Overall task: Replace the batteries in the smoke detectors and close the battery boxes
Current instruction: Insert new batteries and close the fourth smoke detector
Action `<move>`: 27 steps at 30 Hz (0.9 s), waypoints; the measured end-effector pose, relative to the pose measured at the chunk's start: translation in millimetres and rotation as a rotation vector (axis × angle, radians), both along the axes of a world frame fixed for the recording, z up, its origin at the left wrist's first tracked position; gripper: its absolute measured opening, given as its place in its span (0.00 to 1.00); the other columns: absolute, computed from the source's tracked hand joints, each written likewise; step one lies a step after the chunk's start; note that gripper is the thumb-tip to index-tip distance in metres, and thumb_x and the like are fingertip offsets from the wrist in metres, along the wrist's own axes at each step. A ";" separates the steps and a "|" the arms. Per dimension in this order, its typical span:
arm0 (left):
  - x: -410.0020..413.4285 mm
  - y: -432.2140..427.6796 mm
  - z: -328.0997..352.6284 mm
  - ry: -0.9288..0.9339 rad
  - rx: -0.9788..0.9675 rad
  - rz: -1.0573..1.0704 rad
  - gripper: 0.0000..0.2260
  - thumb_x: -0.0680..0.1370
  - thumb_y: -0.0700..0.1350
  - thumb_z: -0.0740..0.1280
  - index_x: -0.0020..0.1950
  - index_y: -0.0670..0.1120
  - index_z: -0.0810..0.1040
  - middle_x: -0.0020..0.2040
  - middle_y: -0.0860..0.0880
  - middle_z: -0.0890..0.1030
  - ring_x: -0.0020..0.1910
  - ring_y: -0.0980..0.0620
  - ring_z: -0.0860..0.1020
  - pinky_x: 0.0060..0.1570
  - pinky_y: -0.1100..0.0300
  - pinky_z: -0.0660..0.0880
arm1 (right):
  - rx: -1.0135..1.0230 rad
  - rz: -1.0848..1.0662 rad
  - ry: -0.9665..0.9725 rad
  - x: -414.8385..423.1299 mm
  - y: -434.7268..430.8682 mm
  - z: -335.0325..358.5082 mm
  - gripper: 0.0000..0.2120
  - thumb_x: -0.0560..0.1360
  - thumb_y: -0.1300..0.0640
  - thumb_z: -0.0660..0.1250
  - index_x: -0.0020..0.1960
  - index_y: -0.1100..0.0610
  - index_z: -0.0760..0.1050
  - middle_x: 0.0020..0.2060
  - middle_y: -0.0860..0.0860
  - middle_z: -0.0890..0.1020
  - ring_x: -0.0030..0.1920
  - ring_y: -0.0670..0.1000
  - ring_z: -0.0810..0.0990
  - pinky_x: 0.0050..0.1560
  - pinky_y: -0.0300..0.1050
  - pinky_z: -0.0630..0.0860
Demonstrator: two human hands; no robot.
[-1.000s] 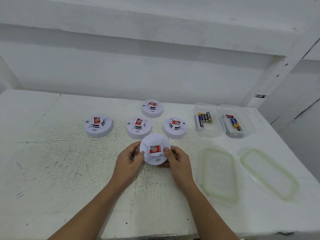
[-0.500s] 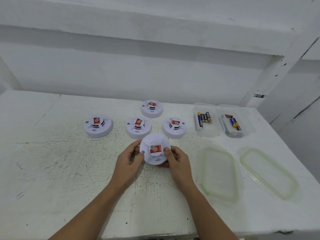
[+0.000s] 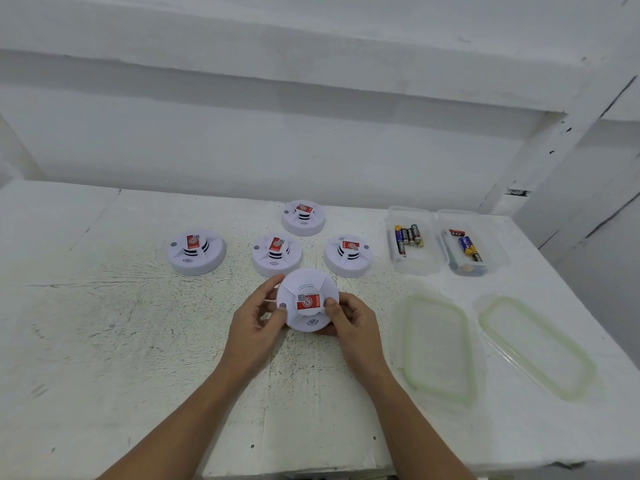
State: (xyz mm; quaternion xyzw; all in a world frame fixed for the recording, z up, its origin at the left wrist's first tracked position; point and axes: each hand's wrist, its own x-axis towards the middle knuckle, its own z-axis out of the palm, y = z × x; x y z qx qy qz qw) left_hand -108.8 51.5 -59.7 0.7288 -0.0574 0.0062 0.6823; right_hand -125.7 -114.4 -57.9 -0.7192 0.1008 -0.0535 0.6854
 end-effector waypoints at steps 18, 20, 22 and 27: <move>1.2 1.7 0.1 0.009 -0.002 -0.009 0.19 0.75 0.45 0.63 0.65 0.54 0.75 0.54 0.53 0.82 0.51 0.51 0.80 0.49 0.46 0.80 | -0.021 -0.010 0.002 0.0 1.7 -0.8 0.09 0.78 0.54 0.65 0.53 0.58 0.79 0.45 0.52 0.85 0.47 0.52 0.84 0.47 0.57 0.82; 1.1 1.3 -0.1 0.009 -0.002 -0.009 0.19 0.75 0.44 0.63 0.65 0.54 0.75 0.54 0.52 0.82 0.51 0.50 0.80 0.49 0.45 0.80 | -0.019 -0.011 0.001 0.2 1.7 -0.2 0.09 0.78 0.55 0.64 0.53 0.58 0.79 0.45 0.52 0.85 0.47 0.52 0.84 0.47 0.57 0.82; 1.4 0.9 -0.3 0.008 0.001 -0.008 0.19 0.75 0.45 0.63 0.65 0.54 0.75 0.55 0.52 0.82 0.51 0.50 0.80 0.50 0.45 0.80 | -0.013 -0.011 0.004 -0.1 2.0 0.2 0.09 0.78 0.55 0.64 0.53 0.58 0.79 0.45 0.52 0.85 0.46 0.52 0.84 0.46 0.56 0.82; 3.0 2.2 -2.2 -0.001 0.002 -0.008 0.19 0.75 0.44 0.63 0.65 0.53 0.75 0.55 0.51 0.82 0.51 0.50 0.80 0.49 0.48 0.80 | -0.022 -0.014 0.007 0.7 2.4 -1.4 0.08 0.78 0.54 0.65 0.52 0.57 0.79 0.45 0.52 0.85 0.47 0.52 0.84 0.48 0.56 0.81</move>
